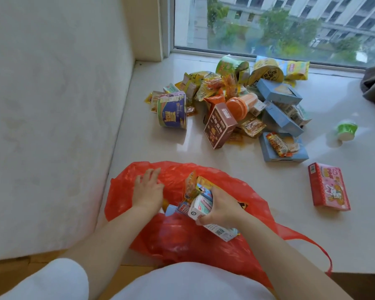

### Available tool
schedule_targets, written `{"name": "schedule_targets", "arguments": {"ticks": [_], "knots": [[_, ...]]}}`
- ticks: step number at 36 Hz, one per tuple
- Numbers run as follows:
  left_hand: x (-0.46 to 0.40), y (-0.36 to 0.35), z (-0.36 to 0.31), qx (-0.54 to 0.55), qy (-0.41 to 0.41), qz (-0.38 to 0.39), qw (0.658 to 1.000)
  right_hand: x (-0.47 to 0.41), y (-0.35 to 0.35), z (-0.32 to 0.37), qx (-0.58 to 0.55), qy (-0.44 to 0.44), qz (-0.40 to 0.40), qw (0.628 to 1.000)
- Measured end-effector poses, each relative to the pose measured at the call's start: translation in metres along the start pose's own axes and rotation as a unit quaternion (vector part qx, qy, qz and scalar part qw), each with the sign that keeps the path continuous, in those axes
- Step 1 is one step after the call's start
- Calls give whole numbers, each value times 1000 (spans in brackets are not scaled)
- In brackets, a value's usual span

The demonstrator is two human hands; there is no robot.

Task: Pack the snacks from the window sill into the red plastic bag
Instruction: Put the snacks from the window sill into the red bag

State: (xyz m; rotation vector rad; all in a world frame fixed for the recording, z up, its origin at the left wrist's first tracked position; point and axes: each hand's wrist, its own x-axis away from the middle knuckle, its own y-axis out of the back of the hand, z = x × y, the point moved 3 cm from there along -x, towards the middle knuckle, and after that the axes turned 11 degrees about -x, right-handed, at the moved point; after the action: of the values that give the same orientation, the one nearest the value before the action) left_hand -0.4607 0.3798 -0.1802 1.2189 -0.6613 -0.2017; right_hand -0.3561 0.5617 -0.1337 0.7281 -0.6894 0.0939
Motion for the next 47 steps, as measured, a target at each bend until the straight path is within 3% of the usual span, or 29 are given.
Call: {"name": "schedule_targets", "arguments": {"ticks": [2, 5, 13, 20, 23, 29, 38, 43, 47], "knots": [[-11, -3, 3, -9, 25, 77, 997, 2, -2, -1, 1, 2, -10, 1000], [-20, -10, 6, -2, 36, 126, 991, 4, -4, 0, 5, 2, -15, 1000], [-35, -15, 17, 59, 28, 12, 998, -2, 2, 21, 86, 33, -51, 994], [-40, -28, 31, 1, 44, 91, 995, -14, 1, 38, 109, 41, -74, 990], [-41, -29, 35, 52, 63, 82, 993, -17, -3, 42, 111, 64, -104, 986], [-47, -20, 54, 318, 172, 38, 932, -26, -23, 41, 179, 92, -82, 976], [-57, 6, 84, 453, 276, -47, 846, -16, -47, 7, 254, 87, -28, 963], [-52, 5, 77, 428, 220, -69, 874, -24, -39, 15, 234, 84, -50, 967], [-46, -6, 77, 343, 203, -58, 915, -37, -34, 34, 207, 93, -96, 969]]}}
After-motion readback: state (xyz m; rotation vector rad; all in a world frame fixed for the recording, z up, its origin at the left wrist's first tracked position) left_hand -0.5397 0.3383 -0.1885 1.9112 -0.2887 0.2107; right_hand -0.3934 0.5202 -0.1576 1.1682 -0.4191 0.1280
